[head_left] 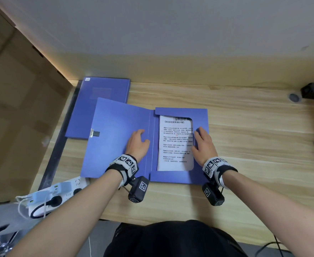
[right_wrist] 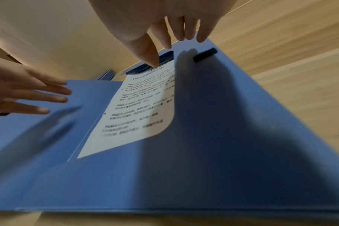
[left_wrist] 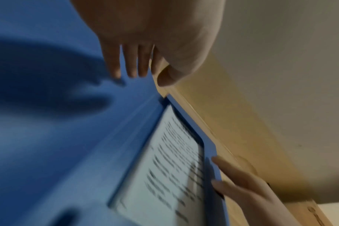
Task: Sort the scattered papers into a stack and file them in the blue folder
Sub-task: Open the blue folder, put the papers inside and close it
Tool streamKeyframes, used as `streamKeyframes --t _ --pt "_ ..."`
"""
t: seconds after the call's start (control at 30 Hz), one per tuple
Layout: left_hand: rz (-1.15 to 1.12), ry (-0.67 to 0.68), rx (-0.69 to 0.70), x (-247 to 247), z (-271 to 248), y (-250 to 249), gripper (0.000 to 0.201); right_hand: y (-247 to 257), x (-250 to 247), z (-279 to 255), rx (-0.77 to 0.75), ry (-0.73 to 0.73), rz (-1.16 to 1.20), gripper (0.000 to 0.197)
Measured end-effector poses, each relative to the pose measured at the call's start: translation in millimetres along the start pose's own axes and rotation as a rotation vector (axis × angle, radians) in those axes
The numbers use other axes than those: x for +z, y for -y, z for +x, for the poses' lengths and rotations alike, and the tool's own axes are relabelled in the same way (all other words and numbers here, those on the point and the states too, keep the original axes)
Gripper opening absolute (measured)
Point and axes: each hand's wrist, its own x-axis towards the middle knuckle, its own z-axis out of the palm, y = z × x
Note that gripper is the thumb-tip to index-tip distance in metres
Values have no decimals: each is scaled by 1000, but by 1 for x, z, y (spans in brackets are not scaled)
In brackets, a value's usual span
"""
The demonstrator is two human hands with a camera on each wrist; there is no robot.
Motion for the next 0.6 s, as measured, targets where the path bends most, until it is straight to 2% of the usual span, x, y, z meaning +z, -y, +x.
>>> streamKeyframes --t 0.13,0.23,0.33,0.4,0.5,0.53,0.6 --pt "97 -328 -60 -53 11 28 56 30 14 -4 -5 73 33 58" --pt "124 -424 -178 -84 19 45 68 58 25 -8 -28 157 0 49" --pt "68 -336 -292 -106 21 60 67 75 38 -7 -10 226 -72 42" --pt "-58 -237 -325 -115 18 67 52 78 47 -6 27 258 -92 39" --pt "-228 -179 -265 -124 10 75 25 78 52 -5 87 237 -118 40" --pt "-303 -166 -228 -126 6 75 25 77 52 -4 97 226 -121 40" --pt "-426 -106 -148 -130 -3 70 43 76 49 -2 101 220 -120 38"
